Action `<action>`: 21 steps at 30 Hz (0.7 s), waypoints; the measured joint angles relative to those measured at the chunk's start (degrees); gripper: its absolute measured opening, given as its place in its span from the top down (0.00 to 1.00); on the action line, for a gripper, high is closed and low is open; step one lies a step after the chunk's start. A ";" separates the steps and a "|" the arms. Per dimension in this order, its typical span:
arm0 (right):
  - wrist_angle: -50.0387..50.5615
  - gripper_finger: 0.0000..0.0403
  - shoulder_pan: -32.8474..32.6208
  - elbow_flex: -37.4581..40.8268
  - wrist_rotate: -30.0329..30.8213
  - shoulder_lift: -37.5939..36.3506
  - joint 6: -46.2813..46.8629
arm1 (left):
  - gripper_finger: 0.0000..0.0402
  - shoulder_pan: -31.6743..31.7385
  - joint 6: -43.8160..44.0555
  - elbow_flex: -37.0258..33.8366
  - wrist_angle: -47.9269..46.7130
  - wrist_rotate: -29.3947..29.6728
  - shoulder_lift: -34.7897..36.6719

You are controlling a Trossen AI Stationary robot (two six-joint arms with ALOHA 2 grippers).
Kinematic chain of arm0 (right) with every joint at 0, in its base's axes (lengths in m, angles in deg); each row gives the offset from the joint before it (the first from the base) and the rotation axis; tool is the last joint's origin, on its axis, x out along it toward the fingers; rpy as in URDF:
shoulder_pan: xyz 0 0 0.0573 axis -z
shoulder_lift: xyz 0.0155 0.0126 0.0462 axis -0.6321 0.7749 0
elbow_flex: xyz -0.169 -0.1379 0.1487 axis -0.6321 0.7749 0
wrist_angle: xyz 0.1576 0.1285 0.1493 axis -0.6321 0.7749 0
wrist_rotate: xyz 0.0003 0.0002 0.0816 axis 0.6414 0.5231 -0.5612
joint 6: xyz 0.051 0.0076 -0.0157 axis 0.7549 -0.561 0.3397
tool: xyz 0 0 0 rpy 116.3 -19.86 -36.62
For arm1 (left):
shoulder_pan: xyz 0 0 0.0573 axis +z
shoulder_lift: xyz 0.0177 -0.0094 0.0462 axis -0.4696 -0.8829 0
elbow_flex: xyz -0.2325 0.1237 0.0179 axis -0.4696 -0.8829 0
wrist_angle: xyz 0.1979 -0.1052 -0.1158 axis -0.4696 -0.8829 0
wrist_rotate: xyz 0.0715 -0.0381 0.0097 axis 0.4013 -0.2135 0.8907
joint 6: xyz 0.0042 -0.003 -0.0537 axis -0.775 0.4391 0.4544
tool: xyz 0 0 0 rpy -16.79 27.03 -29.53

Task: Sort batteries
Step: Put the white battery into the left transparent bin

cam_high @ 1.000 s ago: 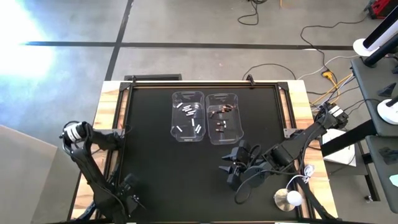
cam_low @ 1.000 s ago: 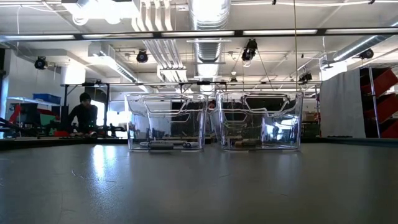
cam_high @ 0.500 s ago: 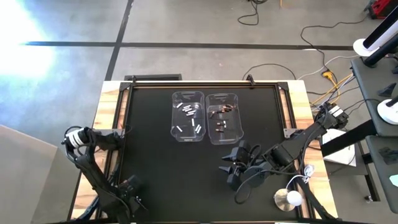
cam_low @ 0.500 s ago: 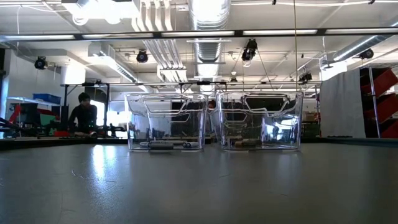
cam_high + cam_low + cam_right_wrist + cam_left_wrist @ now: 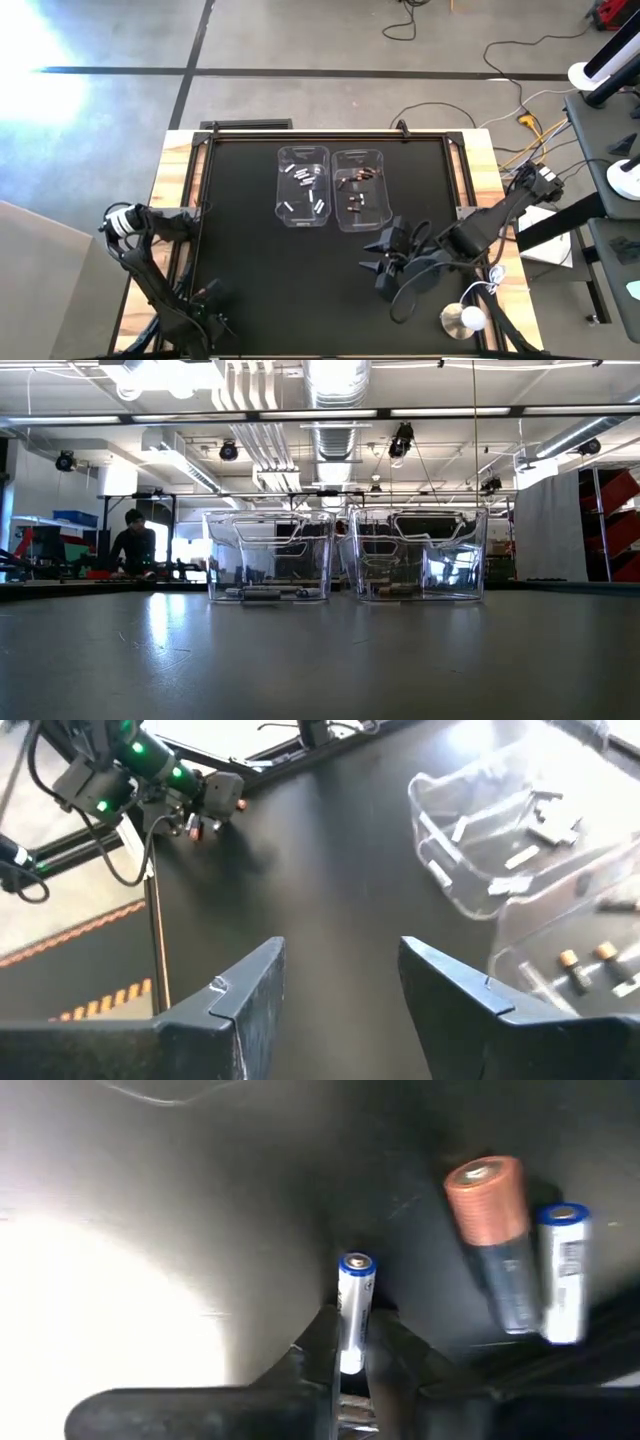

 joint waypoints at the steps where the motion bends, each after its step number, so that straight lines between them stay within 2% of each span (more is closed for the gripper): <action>1: 1.23 0.54 0.00 -1.22 0.14 -0.02 -0.88 | 0.96 0.27 -0.44 0.45 -0.66 1.27 0.13; 5: 3.53 0.52 0.11 -4.34 0.44 -0.04 -3.91 | 0.98 2.11 -0.92 3.25 -3.32 6.80 0.63; 8: 4.40 0.51 0.14 -5.44 0.42 -0.06 -6.90 | 0.98 4.43 0.46 5.18 -7.02 8.91 1.02; 13: 4.65 0.48 0.90 -5.83 0.40 -0.25 -8.77 | 0.98 9.82 1.33 7.28 -7.54 12.48 4.23; 21: 8.16 0.43 1.49 -5.83 0.42 -1.83 -9.70 | 0.98 22.65 -0.70 11.41 -8.98 18.52 11.78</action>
